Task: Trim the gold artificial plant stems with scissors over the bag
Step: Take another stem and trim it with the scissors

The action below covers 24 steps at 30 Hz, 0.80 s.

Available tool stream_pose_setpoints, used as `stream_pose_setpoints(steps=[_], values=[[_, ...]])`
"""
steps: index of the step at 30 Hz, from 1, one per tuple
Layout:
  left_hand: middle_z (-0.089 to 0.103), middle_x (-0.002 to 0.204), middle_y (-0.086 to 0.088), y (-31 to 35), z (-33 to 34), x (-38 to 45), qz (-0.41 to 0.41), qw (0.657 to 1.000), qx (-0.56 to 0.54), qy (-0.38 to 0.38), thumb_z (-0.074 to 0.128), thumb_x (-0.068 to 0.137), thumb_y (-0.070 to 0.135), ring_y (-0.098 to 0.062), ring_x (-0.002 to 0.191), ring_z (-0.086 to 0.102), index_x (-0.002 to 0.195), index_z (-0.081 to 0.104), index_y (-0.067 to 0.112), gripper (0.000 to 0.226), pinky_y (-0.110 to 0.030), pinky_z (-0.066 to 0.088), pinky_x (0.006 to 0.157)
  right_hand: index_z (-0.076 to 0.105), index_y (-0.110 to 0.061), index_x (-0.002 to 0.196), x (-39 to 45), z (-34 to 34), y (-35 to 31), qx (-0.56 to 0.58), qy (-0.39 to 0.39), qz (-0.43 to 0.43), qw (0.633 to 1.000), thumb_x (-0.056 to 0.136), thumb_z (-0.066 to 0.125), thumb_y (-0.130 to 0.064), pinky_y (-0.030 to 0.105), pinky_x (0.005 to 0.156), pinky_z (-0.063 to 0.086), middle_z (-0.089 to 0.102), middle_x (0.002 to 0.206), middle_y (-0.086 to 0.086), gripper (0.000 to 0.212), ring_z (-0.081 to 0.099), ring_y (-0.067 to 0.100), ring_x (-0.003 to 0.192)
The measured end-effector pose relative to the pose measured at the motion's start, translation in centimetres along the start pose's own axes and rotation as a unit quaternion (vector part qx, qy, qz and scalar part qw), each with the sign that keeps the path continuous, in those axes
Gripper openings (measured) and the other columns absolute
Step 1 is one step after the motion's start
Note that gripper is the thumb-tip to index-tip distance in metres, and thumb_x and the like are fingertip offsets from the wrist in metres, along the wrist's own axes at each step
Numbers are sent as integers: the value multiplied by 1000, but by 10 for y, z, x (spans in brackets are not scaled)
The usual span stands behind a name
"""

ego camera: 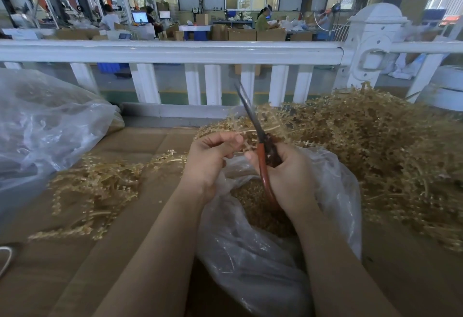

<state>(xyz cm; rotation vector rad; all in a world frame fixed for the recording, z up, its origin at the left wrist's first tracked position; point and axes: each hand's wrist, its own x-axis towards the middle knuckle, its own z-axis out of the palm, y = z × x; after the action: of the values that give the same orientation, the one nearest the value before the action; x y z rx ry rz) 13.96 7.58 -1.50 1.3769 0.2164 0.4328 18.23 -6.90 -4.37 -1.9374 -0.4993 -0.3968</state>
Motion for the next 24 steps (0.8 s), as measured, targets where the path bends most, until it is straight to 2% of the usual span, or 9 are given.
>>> stream_pose_setpoints(steps=[4, 7, 11, 15, 17, 20, 22, 24], values=[[63, 68, 3, 2, -4, 2, 33, 998, -28, 36, 69, 89, 11, -8, 61, 44, 78, 75, 18, 14, -22, 36, 59, 59, -31, 82, -3, 0, 0, -133, -14, -27, 991, 79, 67, -72, 11, 49, 30, 56, 64, -18, 41, 52, -4, 60], [56, 64, 2, 2, -6, 3, 65, 997, -25, 38, 64, 92, 5, -9, 61, 40, 75, 75, 18, 24, -22, 35, 58, 52, -35, 90, -4, 0, -1, -180, -22, -28, 983, 80, 62, -75, 14, 53, 33, 51, 71, -24, 43, 45, -7, 63], [53, 63, 3, 0, -6, 3, 90, 996, -12, 18, 60, 92, 0, -9, 60, 36, 74, 73, 18, 28, -21, 35, 59, 55, -28, 96, -3, -2, 0, -201, -37, -20, 979, 79, 58, -78, 23, 58, 41, 59, 84, -18, 52, 54, 3, 76], [53, 65, 0, -2, -8, 4, 101, 995, 6, 19, 59, 92, -4, -5, 55, 36, 74, 73, 15, 30, -15, 36, 54, 55, -27, 95, -2, -2, 0, -225, -50, -26, 973, 81, 55, -78, 16, 56, 34, 62, 91, -18, 53, 56, 4, 80], [56, 67, -2, -1, -8, 3, 106, 994, 9, 20, 59, 91, -4, -4, 55, 39, 76, 72, 11, 26, -13, 38, 54, 56, -28, 95, -2, -2, -1, -231, -54, -27, 971, 81, 54, -78, 15, 55, 32, 61, 89, -19, 52, 53, 1, 76], [64, 71, 0, -1, -8, 3, 100, 995, -7, 27, 61, 90, -5, -2, 55, 44, 78, 75, 14, 27, -12, 40, 55, 44, -34, 78, -4, -3, -5, -242, -40, -28, 969, 81, 56, -77, 16, 49, 26, 46, 69, -21, 45, 40, -6, 60], [64, 69, 2, -1, -8, 3, 98, 995, -13, 29, 61, 90, -4, -3, 55, 40, 79, 77, 16, 28, -14, 38, 54, 34, -35, 70, -5, -3, -7, -247, -26, -36, 968, 80, 57, -75, 17, 48, 23, 38, 62, -20, 47, 35, -6, 56], [62, 68, 3, 0, -9, 3, 98, 995, -13, 25, 61, 91, -3, -5, 57, 37, 80, 77, 17, 29, -17, 37, 55, 34, -35, 69, -6, -3, -8, -242, -21, -44, 969, 79, 62, -74, 17, 48, 24, 37, 61, -20, 49, 35, -5, 55]])
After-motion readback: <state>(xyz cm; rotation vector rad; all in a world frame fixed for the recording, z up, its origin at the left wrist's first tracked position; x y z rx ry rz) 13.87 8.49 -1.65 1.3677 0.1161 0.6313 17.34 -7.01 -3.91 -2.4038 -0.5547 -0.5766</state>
